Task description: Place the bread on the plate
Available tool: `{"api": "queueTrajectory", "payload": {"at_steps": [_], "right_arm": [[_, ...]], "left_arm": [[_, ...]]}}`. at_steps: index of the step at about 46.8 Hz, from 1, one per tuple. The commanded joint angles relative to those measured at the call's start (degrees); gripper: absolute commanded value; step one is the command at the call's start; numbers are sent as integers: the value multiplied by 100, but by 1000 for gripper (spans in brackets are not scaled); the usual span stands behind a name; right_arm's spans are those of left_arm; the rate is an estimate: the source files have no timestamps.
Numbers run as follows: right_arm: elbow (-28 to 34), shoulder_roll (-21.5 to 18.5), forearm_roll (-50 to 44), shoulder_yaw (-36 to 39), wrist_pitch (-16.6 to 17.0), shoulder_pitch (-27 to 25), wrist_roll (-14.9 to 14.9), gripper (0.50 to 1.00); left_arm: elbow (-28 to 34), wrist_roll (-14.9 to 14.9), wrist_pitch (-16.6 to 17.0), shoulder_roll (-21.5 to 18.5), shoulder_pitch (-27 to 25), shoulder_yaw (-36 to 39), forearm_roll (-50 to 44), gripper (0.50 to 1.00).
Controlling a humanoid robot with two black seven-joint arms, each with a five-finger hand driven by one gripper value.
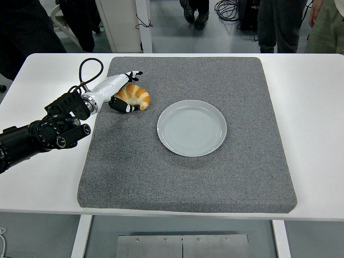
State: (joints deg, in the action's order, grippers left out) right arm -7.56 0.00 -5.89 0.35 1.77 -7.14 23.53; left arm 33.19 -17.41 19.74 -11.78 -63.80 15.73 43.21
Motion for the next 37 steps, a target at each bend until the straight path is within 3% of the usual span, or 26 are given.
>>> {"api": "queueTrajectory", "payload": {"at_steps": [1,13,37], "right_arm": [[0,0,0,0,-2,2,2,1000],[-8,0,0,0,-2,2,2,1000],[-8,0,0,0,-2,2,2,1000]], "left_arm": [[3,-8,-5,-8,-1,0,3,771],[3,-8,-5,-17,-9,9,3,500],[3,-113,4,-26,-220,53,30,500]]}}
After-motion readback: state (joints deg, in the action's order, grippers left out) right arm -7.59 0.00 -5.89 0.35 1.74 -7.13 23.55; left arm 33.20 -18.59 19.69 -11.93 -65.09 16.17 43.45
